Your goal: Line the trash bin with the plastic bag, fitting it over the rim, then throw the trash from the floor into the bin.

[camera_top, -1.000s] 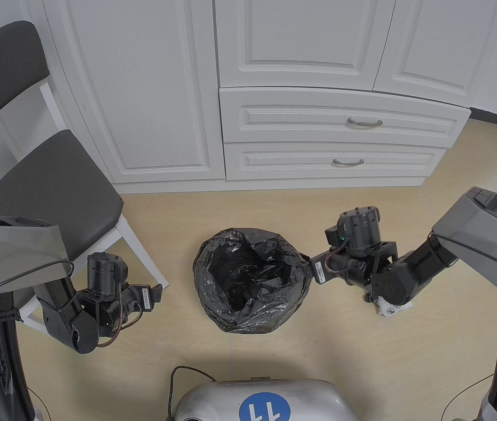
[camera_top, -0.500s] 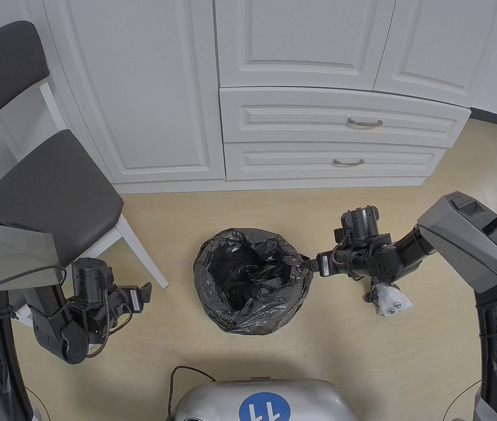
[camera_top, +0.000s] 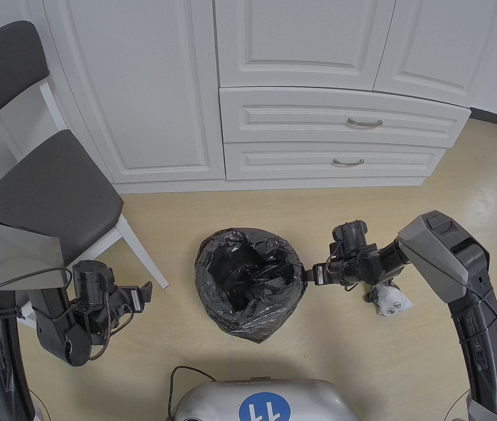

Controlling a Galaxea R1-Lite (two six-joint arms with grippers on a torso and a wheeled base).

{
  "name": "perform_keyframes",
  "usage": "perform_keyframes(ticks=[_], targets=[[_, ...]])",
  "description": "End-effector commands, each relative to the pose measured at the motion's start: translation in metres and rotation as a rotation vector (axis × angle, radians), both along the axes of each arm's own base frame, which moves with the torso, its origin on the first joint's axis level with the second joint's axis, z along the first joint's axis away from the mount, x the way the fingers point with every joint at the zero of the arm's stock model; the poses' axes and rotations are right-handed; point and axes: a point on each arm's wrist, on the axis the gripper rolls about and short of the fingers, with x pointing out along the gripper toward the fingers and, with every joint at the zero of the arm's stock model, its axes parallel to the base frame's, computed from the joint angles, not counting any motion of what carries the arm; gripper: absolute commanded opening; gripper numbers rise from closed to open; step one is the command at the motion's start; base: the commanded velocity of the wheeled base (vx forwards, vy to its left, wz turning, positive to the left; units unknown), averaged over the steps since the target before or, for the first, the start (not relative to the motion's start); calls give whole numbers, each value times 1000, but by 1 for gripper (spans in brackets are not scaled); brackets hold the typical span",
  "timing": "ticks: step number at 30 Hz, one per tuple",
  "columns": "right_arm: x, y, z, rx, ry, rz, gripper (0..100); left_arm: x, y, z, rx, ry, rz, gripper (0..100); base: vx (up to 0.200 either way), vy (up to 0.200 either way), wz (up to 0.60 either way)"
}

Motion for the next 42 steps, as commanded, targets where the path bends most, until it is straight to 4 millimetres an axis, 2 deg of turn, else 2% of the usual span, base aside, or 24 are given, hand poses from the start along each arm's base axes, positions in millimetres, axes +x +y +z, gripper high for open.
perform_keyframes(ticks=[1, 6, 12, 20, 23, 24, 25, 27, 28, 30, 32, 33, 35, 36, 38, 39, 42], targets=[[18, -6, -27, -19, 54, -20, 100, 0, 0, -8, 5, 21, -1, 100, 0, 0, 0], [31, 4, -36, -16, 71, -11, 100, -1, 0, -7, 3, 18, -1, 100, 0, 0, 0], [32, 0, -30, 20, 80, -33, 100, -2, -1, -8, 0, 3, -3, 100, 0, 0, 0], [23, -22, 14, 165, 112, -10, 100, -1, -6, -13, 2, 15, -20, 100, 0, 0, 0], [20, -31, 45, 174, 78, -22, 100, 3, -11, -13, -4, 3, -41, 100, 0, 0, 0], [12, -34, 67, 178, 65, -23, 100, 7, -15, -15, -6, -1, -53, 100, 0, 0, 0], [2, -36, 80, 179, 60, -22, 100, 10, -20, -17, -6, -3, -66, 100, 0, 0, 0], [-10, -39, 92, 173, 61, -15, 100, 15, -25, -23, -6, -1, -78, 100, 0, 0, 0], [-20, -42, 105, 175, 43, -13, 100, 22, -33, -31, -4, 4, -97, 100, 0, 0, 0], [-31, -46, 113, 178, 10, -17, 100, 36, -41, -43, 5, 28, -111, 100, 0, 0, 0], [-35, -47, 115, 178, -4, -19, 100, 43, -43, -47, 7, 35, -112, 100, 0, 0, 0], [-43, -49, 116, 176, -39, -20, 100, 57, -48, -53, 9, 55, -118, 100, 0, 0, 0], [-47, -50, 120, 177, -76, -15, 100, 72, -52, -55, 8, 60, -120, 100, 0, 0, 0], [-47, -50, 120, 177, -76, -15, 100, 72, -52, -55, 8, 60, -120, 100, 0, 0, 0], [-53, -52, 129, 183, -113, -11, 100, 97, -60, -59, 9, 62, -119, 100, 0, 0, 0], [-53, -52, 129, 183, -113, -11, 100, 97, -60, -59, 9, 62, -119, 100, 0, 0, 0], [-59, -61, 144, 188, -142, -26, 100, 115, -68, -67, 8, 76, -135, 100, 0, 0, 0]])
